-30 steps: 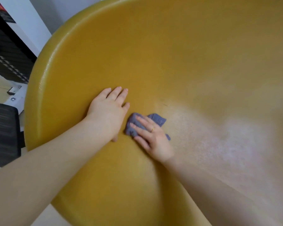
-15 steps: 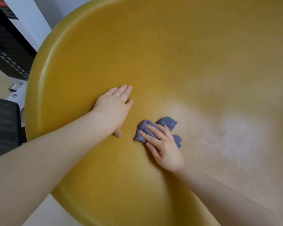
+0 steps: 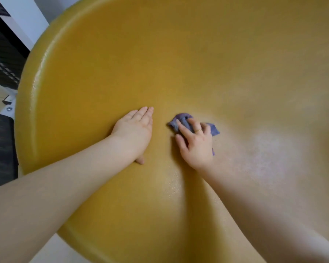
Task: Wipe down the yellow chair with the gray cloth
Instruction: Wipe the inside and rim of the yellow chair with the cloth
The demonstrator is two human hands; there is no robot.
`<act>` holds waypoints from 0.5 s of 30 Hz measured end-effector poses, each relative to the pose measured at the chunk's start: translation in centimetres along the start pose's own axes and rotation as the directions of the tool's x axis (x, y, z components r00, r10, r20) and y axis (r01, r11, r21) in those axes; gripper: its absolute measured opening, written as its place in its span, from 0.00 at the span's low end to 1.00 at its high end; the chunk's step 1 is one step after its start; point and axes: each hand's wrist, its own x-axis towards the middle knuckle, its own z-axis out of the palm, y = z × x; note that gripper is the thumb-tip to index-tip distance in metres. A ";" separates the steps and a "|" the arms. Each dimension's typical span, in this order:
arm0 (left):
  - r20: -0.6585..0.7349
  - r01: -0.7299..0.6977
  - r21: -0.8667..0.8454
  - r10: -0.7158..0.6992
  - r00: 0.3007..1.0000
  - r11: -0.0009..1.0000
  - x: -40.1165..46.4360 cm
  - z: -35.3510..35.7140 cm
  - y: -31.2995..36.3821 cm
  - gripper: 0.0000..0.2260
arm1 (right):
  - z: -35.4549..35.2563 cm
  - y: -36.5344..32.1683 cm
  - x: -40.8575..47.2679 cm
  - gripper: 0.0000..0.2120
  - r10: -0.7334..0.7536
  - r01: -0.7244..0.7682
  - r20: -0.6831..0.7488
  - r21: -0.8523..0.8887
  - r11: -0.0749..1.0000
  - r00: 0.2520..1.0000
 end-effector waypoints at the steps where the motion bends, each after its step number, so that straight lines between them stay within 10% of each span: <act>1: 0.000 -0.001 -0.008 0.001 1.000 1.000 0.2 -0.1 0.3 0.53 | -0.3 -0.4 -1.6 0.20 -0.018 0.015 0.061 0.048 0.999 0.998; 8: -0.006 -0.015 -0.041 0.015 1.000 0.999 0.5 0.3 1.0 0.53 | 0.7 -1.2 -2.9 0.09 0.118 -0.119 0.022 0.311 0.943 0.993; 15: 0.004 -0.028 -0.064 0.028 1.000 0.998 0.9 0.9 1.0 0.54 | 0.4 1.2 6.2 0.14 0.196 -0.173 -0.151 0.156 0.973 0.969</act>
